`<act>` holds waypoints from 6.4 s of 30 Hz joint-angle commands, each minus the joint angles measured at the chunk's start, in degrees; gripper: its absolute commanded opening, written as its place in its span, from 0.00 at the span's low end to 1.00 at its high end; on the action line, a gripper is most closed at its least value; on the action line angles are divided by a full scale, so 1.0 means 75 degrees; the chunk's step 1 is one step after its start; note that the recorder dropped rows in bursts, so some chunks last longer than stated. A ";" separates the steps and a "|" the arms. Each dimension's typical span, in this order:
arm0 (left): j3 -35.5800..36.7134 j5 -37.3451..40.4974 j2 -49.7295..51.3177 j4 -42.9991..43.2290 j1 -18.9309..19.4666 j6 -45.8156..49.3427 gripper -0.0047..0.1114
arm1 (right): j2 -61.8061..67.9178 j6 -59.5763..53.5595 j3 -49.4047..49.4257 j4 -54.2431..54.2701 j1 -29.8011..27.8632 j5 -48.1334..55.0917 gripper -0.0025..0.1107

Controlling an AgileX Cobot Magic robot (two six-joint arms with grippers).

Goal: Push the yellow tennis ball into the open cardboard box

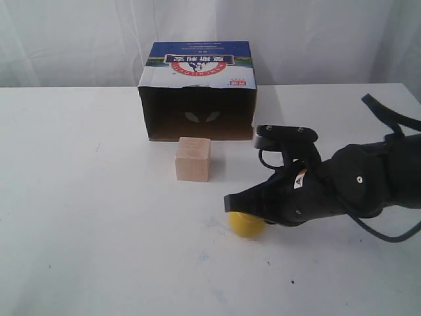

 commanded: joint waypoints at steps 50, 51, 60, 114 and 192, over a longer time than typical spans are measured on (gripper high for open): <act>0.0015 -0.0002 -0.0039 -0.0081 -0.0039 0.0008 0.04 | 0.2168 -0.0998 -0.1606 -0.0556 -0.1686 -0.2134 0.02; 0.0015 -0.0002 -0.0039 -0.0081 -0.0039 0.0008 0.04 | 0.2168 -0.0998 -0.1606 -0.0556 -0.1686 -0.2134 0.02; 0.0015 -0.0002 -0.0039 -0.0081 -0.0055 0.0007 0.04 | 0.2198 -0.0998 -0.1606 -0.0556 -0.1686 -0.2329 0.02; 0.0015 -0.0002 -0.0039 -0.0081 -0.0192 0.0007 0.04 | 0.3515 0.1632 -0.4511 -0.2971 -0.3306 -0.1928 0.02; 0.0015 -0.0002 -0.0039 -0.0081 -0.0192 0.0007 0.04 | 0.4801 -0.4765 -0.7353 0.2242 -0.2373 0.3652 0.02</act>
